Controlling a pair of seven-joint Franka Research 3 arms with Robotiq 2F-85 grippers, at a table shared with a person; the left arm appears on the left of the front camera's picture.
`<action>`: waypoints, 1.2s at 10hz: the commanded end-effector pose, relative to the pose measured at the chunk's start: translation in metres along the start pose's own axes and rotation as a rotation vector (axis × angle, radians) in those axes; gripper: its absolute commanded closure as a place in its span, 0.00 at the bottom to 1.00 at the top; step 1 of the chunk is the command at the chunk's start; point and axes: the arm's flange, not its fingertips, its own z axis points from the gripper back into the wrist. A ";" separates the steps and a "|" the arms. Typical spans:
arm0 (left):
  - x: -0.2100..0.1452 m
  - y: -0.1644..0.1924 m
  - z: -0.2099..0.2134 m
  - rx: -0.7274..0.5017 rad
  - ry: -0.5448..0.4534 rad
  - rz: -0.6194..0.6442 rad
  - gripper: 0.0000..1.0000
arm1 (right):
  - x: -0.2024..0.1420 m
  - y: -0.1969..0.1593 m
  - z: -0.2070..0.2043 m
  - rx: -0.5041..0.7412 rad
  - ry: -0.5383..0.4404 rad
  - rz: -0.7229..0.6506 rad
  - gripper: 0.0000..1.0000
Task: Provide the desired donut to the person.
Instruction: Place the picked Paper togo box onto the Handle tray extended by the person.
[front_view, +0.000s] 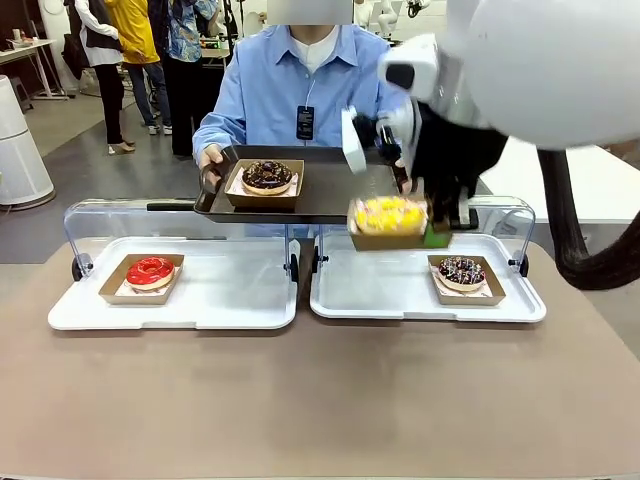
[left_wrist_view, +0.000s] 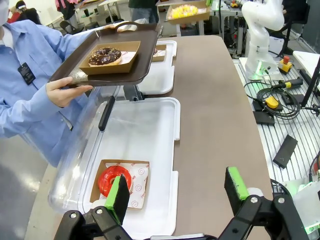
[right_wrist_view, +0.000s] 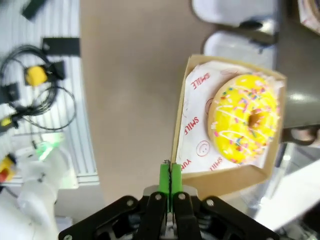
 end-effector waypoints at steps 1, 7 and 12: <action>0.002 -0.001 0.001 0.004 -0.015 -0.009 0.00 | 0.035 -0.037 0.036 -0.114 -0.013 -0.029 0.99; 0.002 -0.001 0.001 0.004 -0.015 -0.009 0.00 | 0.058 -0.191 -0.036 0.043 -0.088 0.056 0.99; 0.002 -0.001 0.001 0.004 -0.015 -0.009 0.00 | 0.054 -0.197 -0.060 0.044 -0.083 0.033 0.99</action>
